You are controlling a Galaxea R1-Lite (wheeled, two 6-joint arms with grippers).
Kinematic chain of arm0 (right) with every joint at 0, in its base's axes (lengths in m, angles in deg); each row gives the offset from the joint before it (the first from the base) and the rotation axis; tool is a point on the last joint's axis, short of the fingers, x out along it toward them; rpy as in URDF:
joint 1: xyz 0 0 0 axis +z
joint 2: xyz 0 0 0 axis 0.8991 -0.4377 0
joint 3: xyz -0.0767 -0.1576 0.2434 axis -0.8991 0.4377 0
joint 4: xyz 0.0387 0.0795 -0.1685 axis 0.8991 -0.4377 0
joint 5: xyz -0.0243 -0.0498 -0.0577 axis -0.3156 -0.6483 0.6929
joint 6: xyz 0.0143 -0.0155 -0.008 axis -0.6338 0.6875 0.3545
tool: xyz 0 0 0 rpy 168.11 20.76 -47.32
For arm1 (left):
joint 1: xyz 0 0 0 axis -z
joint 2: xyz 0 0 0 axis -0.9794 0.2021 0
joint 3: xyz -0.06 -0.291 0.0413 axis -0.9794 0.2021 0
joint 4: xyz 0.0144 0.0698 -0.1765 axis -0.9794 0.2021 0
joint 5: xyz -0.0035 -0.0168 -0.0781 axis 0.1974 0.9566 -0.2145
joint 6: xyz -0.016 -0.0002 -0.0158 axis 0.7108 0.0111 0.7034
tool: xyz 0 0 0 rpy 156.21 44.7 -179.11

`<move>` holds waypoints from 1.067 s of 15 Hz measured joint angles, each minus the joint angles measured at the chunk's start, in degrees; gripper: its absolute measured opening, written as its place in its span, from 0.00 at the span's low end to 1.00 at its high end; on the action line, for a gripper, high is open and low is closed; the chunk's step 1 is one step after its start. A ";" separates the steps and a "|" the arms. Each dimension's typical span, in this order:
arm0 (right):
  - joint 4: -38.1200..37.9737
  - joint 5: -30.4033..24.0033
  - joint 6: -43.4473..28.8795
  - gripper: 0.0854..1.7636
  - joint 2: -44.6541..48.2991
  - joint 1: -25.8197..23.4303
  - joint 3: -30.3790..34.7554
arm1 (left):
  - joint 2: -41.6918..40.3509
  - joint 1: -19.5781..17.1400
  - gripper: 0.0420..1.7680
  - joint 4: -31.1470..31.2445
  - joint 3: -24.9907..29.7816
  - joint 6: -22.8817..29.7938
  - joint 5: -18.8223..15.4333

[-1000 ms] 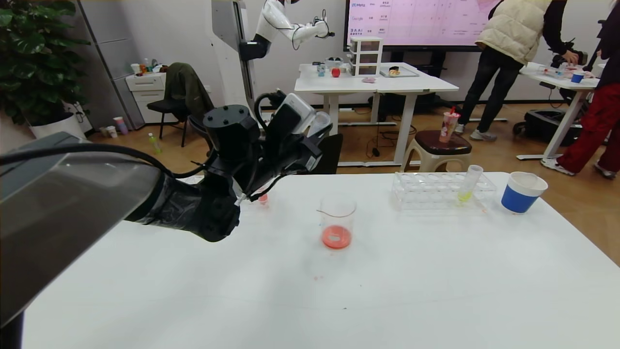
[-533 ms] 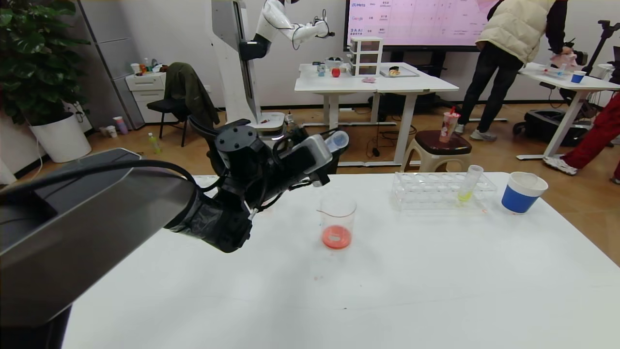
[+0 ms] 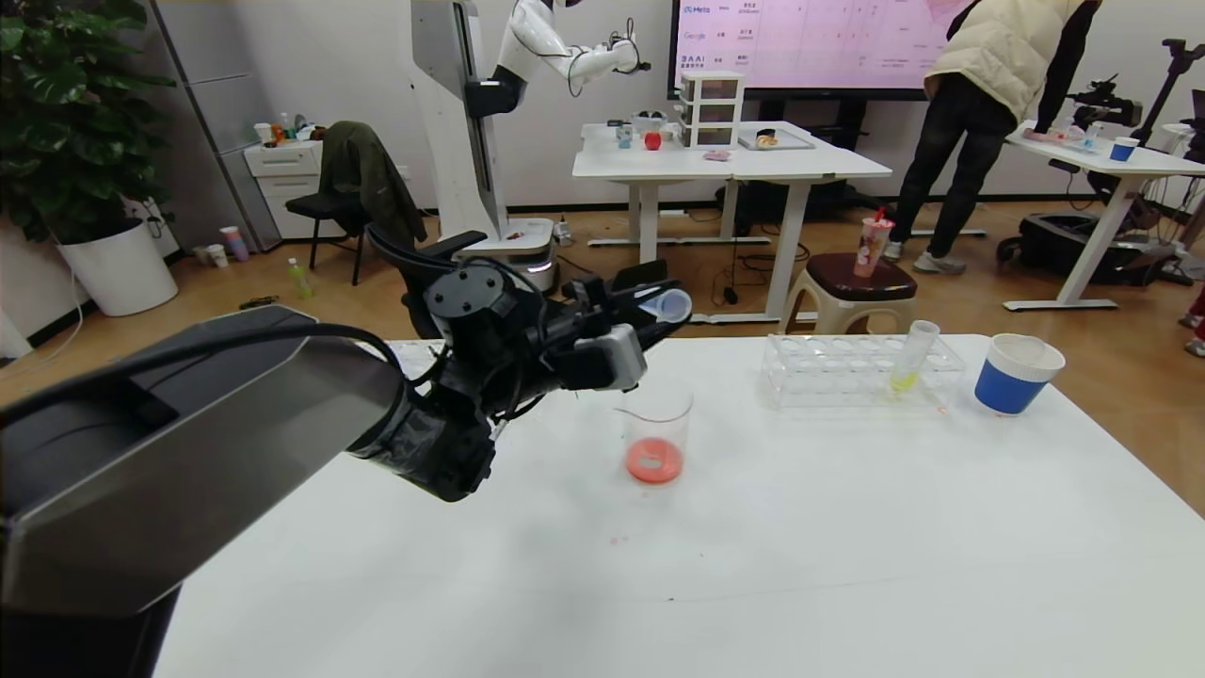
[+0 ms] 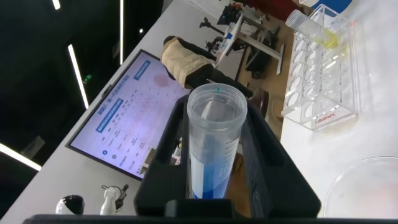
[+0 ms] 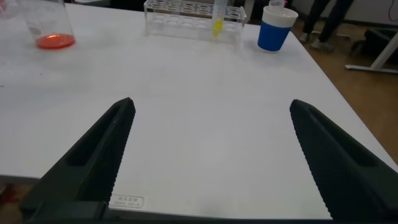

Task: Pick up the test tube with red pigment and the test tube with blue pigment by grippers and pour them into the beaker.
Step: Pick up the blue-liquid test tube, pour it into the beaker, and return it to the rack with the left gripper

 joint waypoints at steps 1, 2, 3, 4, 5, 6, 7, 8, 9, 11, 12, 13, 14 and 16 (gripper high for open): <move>0.00 0.02 0.00 0.98 0.00 0.00 0.00 | 0.60 -0.16 0.27 -0.88 0.00 -0.27 -0.52; 0.00 0.00 0.00 0.98 0.00 0.00 0.00 | 1.35 -0.40 0.27 -2.34 -0.07 -0.38 -0.91; 0.00 0.00 -0.02 0.98 0.00 0.00 0.00 | 2.18 -0.57 0.27 -4.22 -0.33 -0.38 -1.38; 0.00 0.00 0.00 0.98 0.00 0.00 0.00 | 3.02 -0.77 0.27 -5.88 -0.52 -0.46 -1.88; 0.00 0.00 -0.02 0.98 0.00 0.00 0.00 | 3.91 -1.05 0.27 -6.73 -0.57 -0.93 -2.67; 0.00 0.00 -0.02 0.98 0.00 -0.02 0.00 | 4.52 -1.29 0.27 -6.73 -0.63 -1.62 -2.95; 0.00 0.02 0.00 0.98 0.00 -0.02 0.00 | 4.96 -1.62 0.27 -6.64 -0.79 -2.34 -3.41; 0.00 0.00 0.00 0.98 0.00 -0.02 0.00 | 5.34 -1.93 0.27 -6.42 -0.83 -3.74 -4.52; 0.02 0.02 0.00 0.98 0.00 -0.02 0.00 | 5.64 -2.26 0.27 -6.17 -0.88 -5.17 -5.51; 0.02 0.00 0.00 0.98 0.00 0.02 0.00 | 6.28 -2.80 0.27 -6.21 -0.93 -7.27 -6.10; 0.02 0.00 0.00 0.98 0.00 0.02 0.00 | 6.56 -3.00 0.27 -6.23 -0.94 -8.07 -6.14; 0.00 0.00 -0.02 0.98 0.00 0.00 0.00 | 6.83 -3.11 0.27 -6.25 -0.94 -8.86 -6.18; 0.00 0.00 0.00 0.98 0.00 0.00 0.00 | 7.06 -3.15 0.27 -6.25 -1.23 -9.70 -6.21; 0.00 0.00 -0.02 0.98 0.00 0.00 0.00 | 7.41 -3.25 0.27 -6.18 -1.71 -11.41 -6.40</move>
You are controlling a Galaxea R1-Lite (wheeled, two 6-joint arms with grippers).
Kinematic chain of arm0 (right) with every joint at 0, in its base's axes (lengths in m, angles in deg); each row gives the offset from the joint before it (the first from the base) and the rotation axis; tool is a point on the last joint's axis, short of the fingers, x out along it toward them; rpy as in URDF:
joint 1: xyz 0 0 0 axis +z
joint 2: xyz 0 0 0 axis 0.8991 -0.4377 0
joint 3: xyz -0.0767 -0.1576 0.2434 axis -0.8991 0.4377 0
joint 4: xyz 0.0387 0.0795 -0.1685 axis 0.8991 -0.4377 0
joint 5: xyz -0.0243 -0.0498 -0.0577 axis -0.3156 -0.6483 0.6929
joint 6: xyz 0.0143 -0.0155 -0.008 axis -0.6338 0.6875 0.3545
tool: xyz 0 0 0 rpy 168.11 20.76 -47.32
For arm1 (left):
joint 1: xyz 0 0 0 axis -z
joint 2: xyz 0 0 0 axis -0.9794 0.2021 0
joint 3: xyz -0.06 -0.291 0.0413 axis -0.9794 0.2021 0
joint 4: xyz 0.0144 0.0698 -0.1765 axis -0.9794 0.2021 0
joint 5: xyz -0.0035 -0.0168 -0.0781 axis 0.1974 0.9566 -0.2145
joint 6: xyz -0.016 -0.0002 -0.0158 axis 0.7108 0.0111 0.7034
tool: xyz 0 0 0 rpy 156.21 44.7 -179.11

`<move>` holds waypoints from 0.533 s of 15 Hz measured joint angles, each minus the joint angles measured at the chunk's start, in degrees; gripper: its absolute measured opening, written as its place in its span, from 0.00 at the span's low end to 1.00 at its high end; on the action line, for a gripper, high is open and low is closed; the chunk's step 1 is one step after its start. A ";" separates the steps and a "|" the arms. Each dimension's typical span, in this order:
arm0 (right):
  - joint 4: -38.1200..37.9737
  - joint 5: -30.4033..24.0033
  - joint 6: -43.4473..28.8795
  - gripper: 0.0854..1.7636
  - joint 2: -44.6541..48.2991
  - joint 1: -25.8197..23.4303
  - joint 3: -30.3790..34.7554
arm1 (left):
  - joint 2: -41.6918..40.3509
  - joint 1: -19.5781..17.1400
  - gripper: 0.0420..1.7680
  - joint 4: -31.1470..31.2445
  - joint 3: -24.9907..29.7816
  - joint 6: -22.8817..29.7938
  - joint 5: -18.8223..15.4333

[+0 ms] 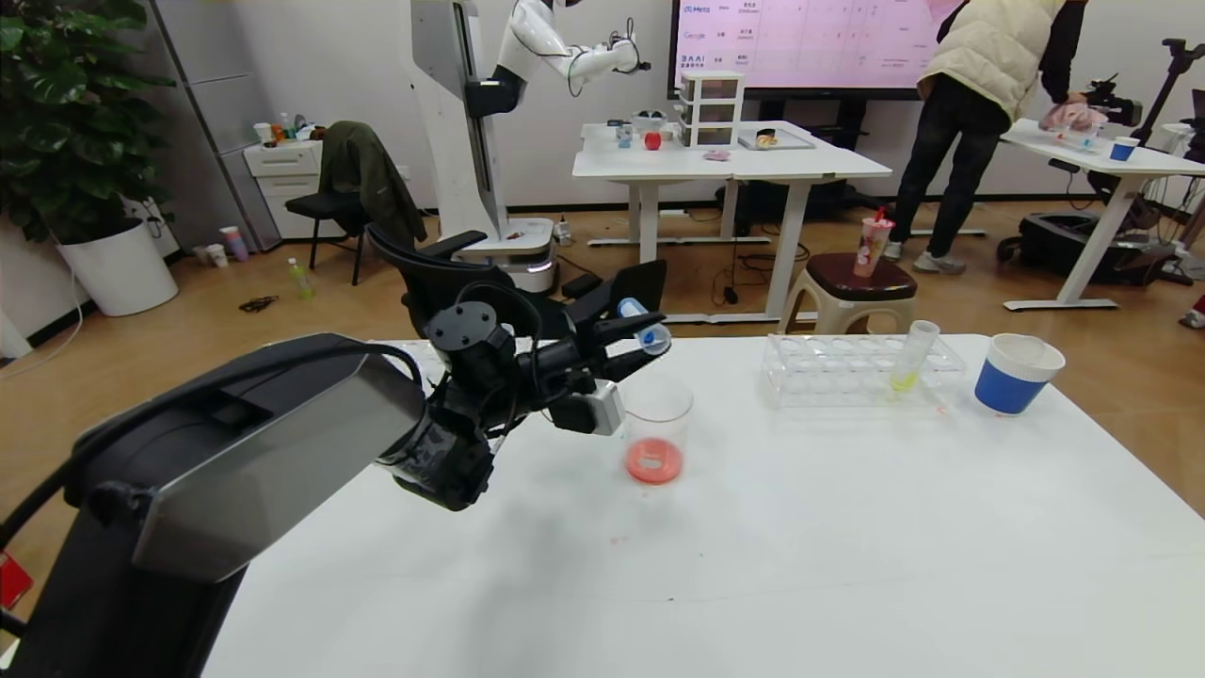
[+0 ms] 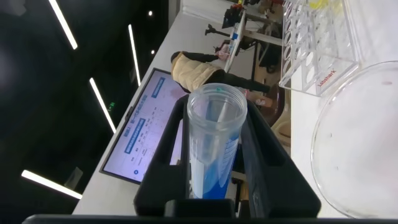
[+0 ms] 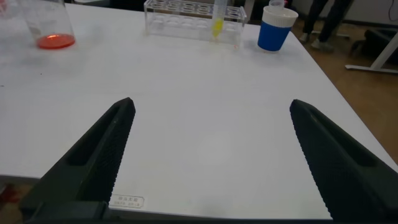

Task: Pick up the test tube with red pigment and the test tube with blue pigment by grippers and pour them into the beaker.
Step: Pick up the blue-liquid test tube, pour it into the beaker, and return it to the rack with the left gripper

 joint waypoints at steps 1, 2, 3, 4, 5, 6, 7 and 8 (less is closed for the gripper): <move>0.00 0.00 0.02 0.98 0.00 0.00 0.00 | 0.11 -0.10 0.27 0.00 -0.16 -1.07 -0.49; 0.02 0.00 0.02 0.98 0.00 0.00 0.00 | 0.22 -0.21 0.27 -0.05 -0.28 -2.21 -0.72; 0.02 0.02 0.02 0.98 0.00 0.00 0.00 | 0.35 -0.40 0.27 -0.07 -0.33 -3.28 -0.82; 0.00 0.02 0.02 0.98 0.00 0.00 0.00 | 0.48 -0.55 0.27 -0.16 -0.38 -4.16 -0.85; 0.02 0.02 0.02 0.98 0.00 0.00 0.00 | 0.61 -0.73 0.27 -0.38 -0.39 -4.52 -0.85; 0.02 0.02 0.02 0.98 0.00 0.00 0.00 | 0.77 -0.77 0.27 -0.51 -0.39 -4.88 -0.83; 0.02 0.00 0.02 0.98 0.00 0.00 0.00 | 0.89 -0.84 0.27 -0.49 -0.39 -5.97 -0.85; 0.02 0.00 0.02 0.98 0.00 0.00 0.00 | 0.99 -0.88 0.27 -0.40 -0.39 -7.05 -0.85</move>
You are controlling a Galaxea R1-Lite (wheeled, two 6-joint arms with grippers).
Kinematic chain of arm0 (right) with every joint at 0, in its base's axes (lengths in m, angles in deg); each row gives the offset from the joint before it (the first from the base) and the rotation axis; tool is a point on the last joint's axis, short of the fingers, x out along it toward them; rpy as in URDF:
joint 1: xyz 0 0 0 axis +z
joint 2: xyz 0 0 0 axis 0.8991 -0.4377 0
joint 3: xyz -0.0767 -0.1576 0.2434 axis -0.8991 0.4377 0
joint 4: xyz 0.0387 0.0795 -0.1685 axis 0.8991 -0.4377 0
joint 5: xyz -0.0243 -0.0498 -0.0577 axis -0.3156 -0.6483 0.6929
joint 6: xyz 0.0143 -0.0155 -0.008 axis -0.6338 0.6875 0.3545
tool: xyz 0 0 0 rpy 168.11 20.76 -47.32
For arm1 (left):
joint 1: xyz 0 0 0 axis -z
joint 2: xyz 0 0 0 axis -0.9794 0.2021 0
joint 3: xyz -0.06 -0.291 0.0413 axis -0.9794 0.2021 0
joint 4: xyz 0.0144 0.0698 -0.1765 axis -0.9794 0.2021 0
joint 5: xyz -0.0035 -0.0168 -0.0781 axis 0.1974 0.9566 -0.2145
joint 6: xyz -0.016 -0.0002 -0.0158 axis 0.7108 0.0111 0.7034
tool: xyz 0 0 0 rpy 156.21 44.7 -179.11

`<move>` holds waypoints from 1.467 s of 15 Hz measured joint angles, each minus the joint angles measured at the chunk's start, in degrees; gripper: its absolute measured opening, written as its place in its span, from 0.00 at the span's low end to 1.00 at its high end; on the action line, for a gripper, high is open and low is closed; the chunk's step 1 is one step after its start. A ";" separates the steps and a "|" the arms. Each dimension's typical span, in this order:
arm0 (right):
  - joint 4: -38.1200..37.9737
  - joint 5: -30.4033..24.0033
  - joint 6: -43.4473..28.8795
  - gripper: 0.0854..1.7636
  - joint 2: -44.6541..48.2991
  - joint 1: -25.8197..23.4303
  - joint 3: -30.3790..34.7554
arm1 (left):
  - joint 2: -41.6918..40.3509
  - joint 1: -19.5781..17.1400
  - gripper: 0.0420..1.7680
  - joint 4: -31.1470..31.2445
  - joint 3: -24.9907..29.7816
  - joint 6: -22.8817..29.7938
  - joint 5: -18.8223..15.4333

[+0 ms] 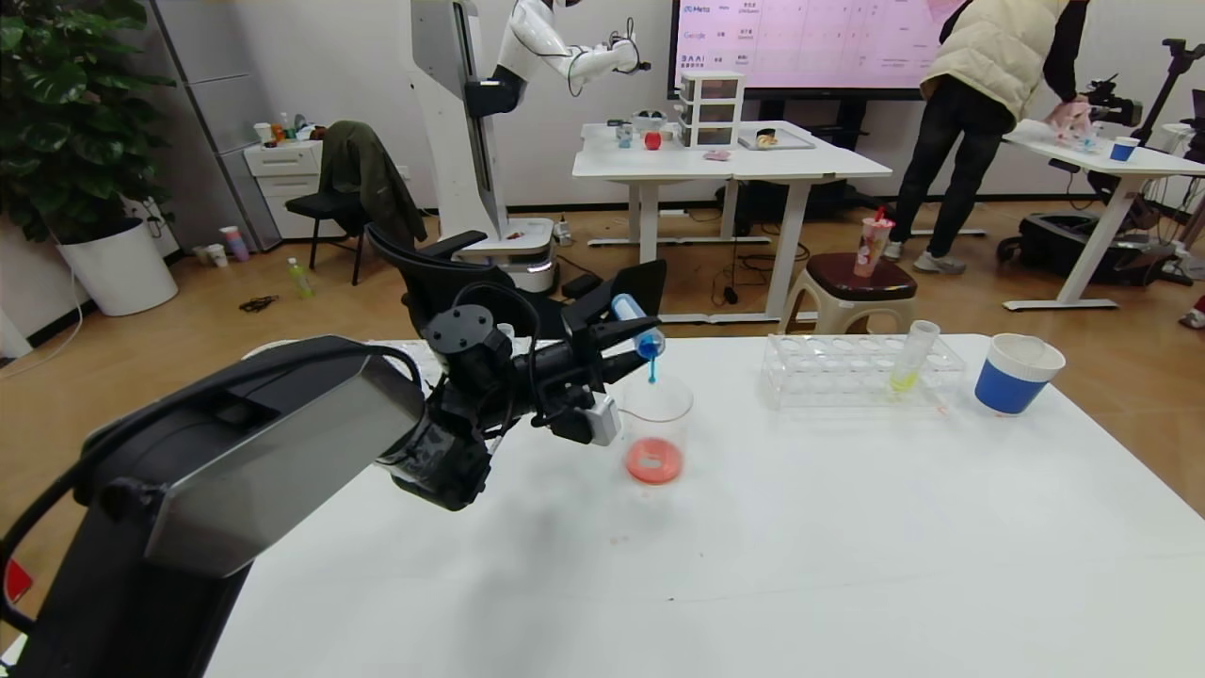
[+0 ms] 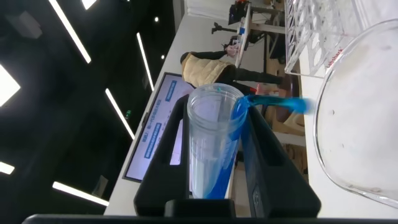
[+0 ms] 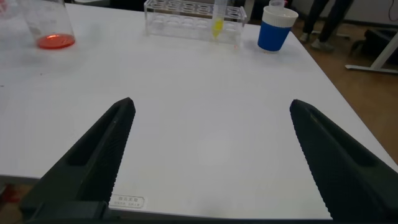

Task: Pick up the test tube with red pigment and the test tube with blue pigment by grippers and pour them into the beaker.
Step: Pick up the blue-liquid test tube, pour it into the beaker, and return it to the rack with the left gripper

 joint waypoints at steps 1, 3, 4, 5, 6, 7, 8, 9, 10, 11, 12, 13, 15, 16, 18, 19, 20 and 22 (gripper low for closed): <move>-0.02 0.00 0.00 0.98 0.00 0.00 0.00 | 0.11 -0.16 0.27 -0.02 -0.02 -0.44 0.06; -0.02 0.02 -0.02 0.98 0.00 0.00 0.00 | 0.34 -0.46 0.27 -0.02 -0.02 -1.63 0.06; -0.02 0.00 -0.02 0.98 0.00 0.00 0.00 | 0.41 -0.61 0.27 0.00 -0.02 -2.38 0.09; -0.02 0.00 -0.02 0.98 0.00 0.00 0.00 | 0.50 -0.72 0.27 0.02 -0.02 -2.95 0.06; -0.02 0.02 0.00 0.98 0.00 0.00 0.00 | 0.59 -0.72 0.27 0.05 -0.02 -3.58 0.09; -0.02 0.00 -0.02 0.98 0.00 0.00 0.00 | 0.65 -0.77 0.27 0.05 -0.02 -4.41 0.11; -0.02 0.00 0.00 0.98 0.00 0.00 0.00 | 0.72 -0.85 0.27 0.05 -0.02 -5.40 0.09; -0.02 0.00 -0.02 0.98 0.00 0.00 0.00 | 0.76 -1.01 0.27 0.05 -0.02 -6.38 0.09; -0.02 0.02 0.00 0.98 0.00 0.00 0.00 | 0.80 -1.10 0.27 0.07 -0.02 -7.45 0.11; -0.02 0.02 -0.02 0.98 0.00 0.00 0.00 | 0.83 -1.21 0.27 0.07 -0.02 -8.36 0.11; -0.02 0.00 -0.02 0.98 0.00 0.00 0.00 | 0.87 -1.18 0.27 0.05 -0.02 -9.09 0.09; -0.02 0.02 0.00 0.98 0.00 0.00 0.00 | 0.89 -1.13 0.27 0.07 -0.02 -9.85 0.09; 0.00 0.02 -0.02 0.98 0.00 0.00 0.00 | 0.89 -1.13 0.27 0.00 -0.02 -12.28 0.02; 0.00 0.00 0.00 0.98 0.00 0.00 0.00 | 0.85 -1.10 0.27 0.02 -0.02 -13.31 0.04; -0.02 0.02 -0.02 0.98 0.00 0.00 0.00 | 0.83 -0.99 0.27 -0.04 -0.02 -14.86 0.06; -0.02 0.02 -0.02 0.98 0.00 0.00 0.00 | 0.80 -0.91 0.27 -0.04 0.00 -15.91 0.02; -0.02 0.02 0.00 0.98 0.00 0.00 0.00 | 0.80 -0.82 0.27 -0.09 0.11 -17.07 0.00; -0.02 0.02 0.00 0.98 0.00 0.00 0.00 | 0.85 -0.72 0.27 -0.13 0.34 -18.01 0.04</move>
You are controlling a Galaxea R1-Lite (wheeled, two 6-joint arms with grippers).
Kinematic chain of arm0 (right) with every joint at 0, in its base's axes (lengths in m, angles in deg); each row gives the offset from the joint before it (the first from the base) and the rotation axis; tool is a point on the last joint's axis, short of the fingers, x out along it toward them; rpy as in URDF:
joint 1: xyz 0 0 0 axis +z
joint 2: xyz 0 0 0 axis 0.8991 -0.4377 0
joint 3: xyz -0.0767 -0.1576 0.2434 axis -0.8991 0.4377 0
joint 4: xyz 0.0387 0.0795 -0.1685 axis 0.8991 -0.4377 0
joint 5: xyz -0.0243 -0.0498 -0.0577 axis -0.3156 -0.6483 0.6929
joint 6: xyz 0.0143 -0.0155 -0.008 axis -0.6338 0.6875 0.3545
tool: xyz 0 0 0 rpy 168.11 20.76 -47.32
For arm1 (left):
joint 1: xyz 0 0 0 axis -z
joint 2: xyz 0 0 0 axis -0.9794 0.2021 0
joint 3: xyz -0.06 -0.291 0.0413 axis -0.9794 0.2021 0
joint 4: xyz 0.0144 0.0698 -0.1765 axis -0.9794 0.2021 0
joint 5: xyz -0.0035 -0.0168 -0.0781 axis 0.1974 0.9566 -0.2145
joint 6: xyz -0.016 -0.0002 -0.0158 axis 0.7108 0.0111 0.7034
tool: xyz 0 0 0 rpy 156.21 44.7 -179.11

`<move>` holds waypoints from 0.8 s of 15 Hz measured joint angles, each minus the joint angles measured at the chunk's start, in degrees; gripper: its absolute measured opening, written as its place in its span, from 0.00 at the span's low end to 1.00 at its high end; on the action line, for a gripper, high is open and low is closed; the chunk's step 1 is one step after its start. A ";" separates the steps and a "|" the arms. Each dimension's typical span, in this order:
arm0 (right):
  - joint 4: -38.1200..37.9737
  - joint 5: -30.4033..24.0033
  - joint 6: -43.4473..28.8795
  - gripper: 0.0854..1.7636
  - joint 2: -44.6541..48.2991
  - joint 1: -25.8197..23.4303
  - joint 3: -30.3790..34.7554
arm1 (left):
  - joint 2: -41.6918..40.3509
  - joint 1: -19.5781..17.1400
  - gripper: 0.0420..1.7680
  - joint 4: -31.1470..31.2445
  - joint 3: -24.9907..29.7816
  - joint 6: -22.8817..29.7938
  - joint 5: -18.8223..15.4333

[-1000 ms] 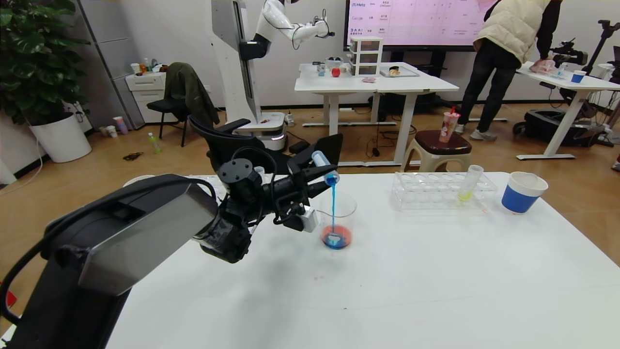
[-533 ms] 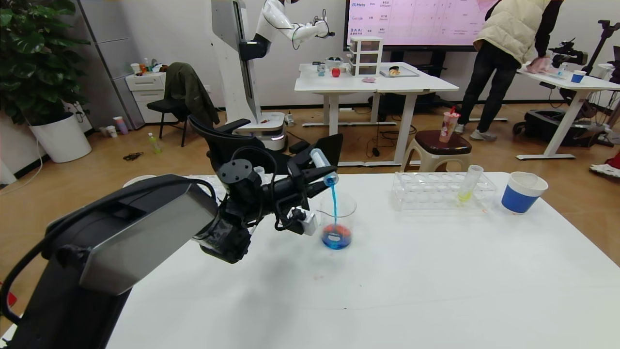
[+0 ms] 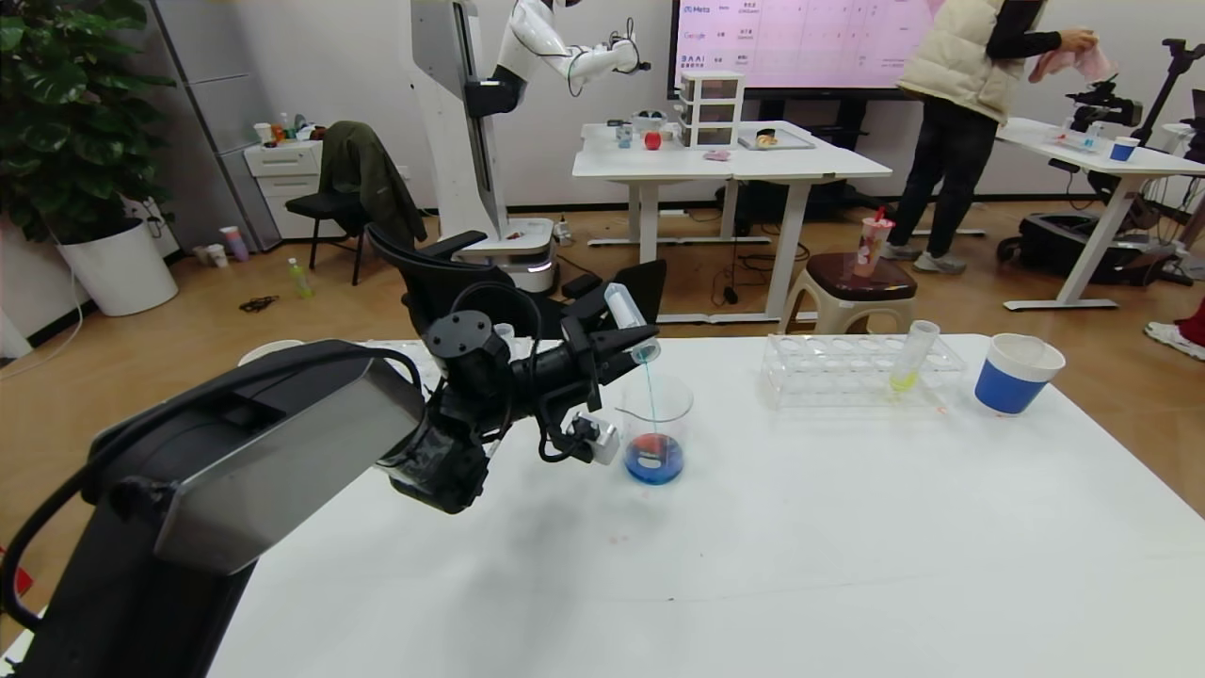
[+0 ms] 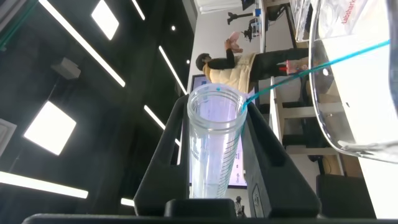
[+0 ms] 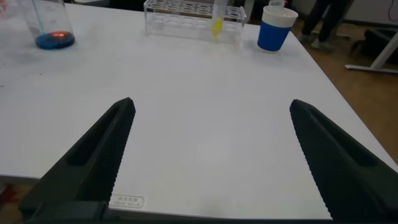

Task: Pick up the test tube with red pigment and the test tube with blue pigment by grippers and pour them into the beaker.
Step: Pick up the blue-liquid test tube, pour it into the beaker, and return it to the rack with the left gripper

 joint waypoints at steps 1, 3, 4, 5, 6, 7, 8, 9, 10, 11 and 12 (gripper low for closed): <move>0.00 0.00 0.00 0.98 0.00 0.00 0.00 | 0.04 0.01 0.27 0.02 0.02 -0.05 0.13; 0.00 -0.02 0.00 0.98 0.00 0.00 0.00 | 0.06 0.11 0.27 0.00 0.02 0.06 0.33; 0.00 0.00 0.00 0.98 0.00 -0.02 0.00 | 0.06 0.15 0.27 0.00 0.02 0.24 0.51; 0.00 0.00 0.00 0.98 0.00 -0.02 0.00 | 0.06 0.15 0.27 -0.01 0.02 0.50 0.55; 0.00 0.00 0.00 0.98 0.00 -0.02 0.00 | 0.04 0.17 0.27 0.00 0.02 0.99 0.73; 0.00 0.00 0.00 0.98 0.00 0.00 0.00 | -0.05 0.30 0.27 0.00 0.02 2.16 1.43; 0.00 -0.02 0.00 0.98 0.00 0.00 0.00 | -0.18 0.54 0.27 -0.21 0.10 4.85 2.78; 0.00 -0.02 -0.02 0.98 0.00 0.00 0.00 | -0.44 1.05 0.27 -0.94 0.11 8.66 5.42; 0.00 -0.02 0.00 0.98 0.00 -0.02 0.00 | -1.05 1.55 0.27 -2.05 -0.06 12.61 9.62; 0.00 0.00 0.00 0.98 0.00 0.00 0.00 | -1.89 1.94 0.27 -2.60 -0.22 16.02 13.73; 0.00 0.00 0.00 0.98 0.00 0.02 0.00 | -2.84 2.13 0.27 -2.73 -0.23 19.63 17.52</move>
